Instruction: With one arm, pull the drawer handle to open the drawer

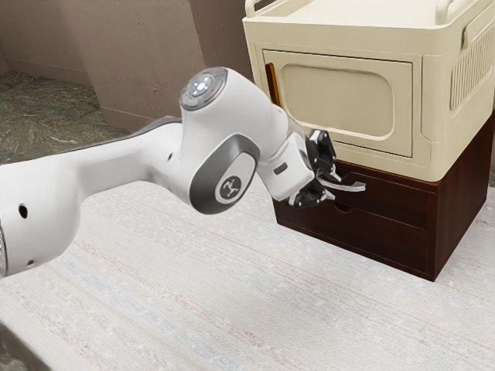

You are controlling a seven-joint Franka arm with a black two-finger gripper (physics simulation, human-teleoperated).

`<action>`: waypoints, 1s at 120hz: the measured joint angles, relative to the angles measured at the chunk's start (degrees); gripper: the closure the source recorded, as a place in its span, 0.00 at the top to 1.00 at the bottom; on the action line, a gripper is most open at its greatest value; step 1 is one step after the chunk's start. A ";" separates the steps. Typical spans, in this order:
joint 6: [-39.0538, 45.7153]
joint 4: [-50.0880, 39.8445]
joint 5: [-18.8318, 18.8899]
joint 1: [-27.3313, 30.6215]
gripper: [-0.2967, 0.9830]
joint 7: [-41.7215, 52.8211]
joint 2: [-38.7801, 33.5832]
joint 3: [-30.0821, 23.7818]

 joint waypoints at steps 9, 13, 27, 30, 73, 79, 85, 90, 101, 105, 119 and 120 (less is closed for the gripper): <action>0.03 -0.02 -0.01 0.00 0.33 -0.02 0.14 0.00; 0.05 -0.03 -0.01 -0.01 0.33 -0.04 0.16 0.00; 0.12 -0.09 -0.04 0.00 0.33 -0.10 0.23 0.00; 0.14 -0.14 -0.04 0.00 0.33 -0.11 0.24 0.00; 0.19 -0.52 -0.12 -0.01 0.32 -0.26 0.16 0.00; 0.20 -0.59 -0.13 -0.02 0.32 -0.28 0.16 0.00; 0.21 -0.67 -0.13 -0.03 0.32 -0.29 0.16 0.00; 0.21 -0.72 -0.14 -0.02 0.32 -0.31 0.16 0.00; 0.21 -0.98 -0.14 -0.02 0.32 -0.33 0.02 0.01; 0.20 -1.03 -0.14 -0.02 0.32 -0.34 0.01 0.01; 0.16 -1.09 -0.14 -0.02 0.31 -0.36 -0.04 0.05; 0.16 -1.09 -0.14 -0.01 0.30 -0.36 -0.05 0.05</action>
